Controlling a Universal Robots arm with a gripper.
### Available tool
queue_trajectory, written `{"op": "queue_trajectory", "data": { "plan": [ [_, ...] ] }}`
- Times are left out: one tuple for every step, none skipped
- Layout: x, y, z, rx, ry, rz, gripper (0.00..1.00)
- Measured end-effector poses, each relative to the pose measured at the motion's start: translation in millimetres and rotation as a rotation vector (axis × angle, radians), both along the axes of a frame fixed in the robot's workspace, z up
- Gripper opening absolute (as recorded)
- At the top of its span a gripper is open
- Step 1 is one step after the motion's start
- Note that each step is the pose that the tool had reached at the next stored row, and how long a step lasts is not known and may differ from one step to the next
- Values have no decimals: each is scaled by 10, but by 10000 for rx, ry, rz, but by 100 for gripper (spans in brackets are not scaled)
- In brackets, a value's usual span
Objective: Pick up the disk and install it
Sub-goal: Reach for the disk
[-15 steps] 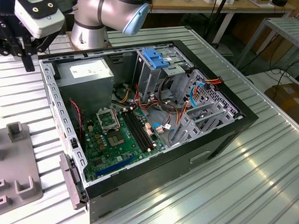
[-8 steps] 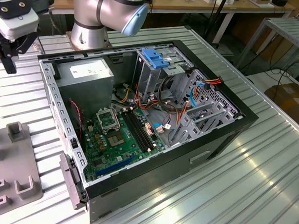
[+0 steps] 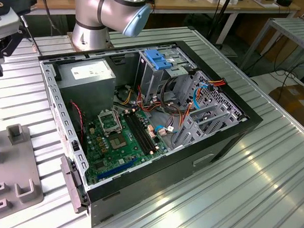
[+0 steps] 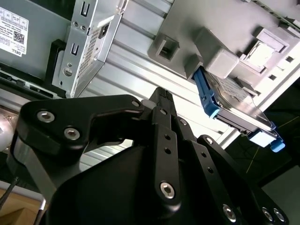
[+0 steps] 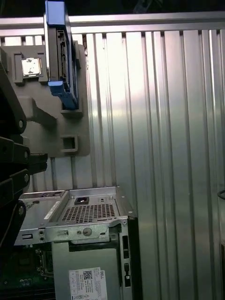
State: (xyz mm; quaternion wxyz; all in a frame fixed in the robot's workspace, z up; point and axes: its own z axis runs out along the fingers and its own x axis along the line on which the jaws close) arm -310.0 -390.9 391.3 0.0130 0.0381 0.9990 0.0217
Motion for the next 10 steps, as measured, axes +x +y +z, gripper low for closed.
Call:
{"op": "queue_trajectory", "data": {
  "plan": [
    [-53, 1, 0, 0, 0, 0, 11],
    [-87, 2, 0, 0, 0, 1, 11],
    [-112, 2, -1, 0, -1, 1, 11],
    [-133, 3, -1, 0, 0, 0, 11],
    [-157, 4, -1, 0, 0, 0, 11],
    [-178, 4, -1, 0, 0, -1, 11],
    [-199, 4, -1, 0, 0, 0, 11],
    [-220, 5, -1, 0, 0, 0, 11],
    [-243, 5, -1, 0, 1, 0, 11],
    [-265, 6, -2, 1, 0, 0, 11]
  ]
}}
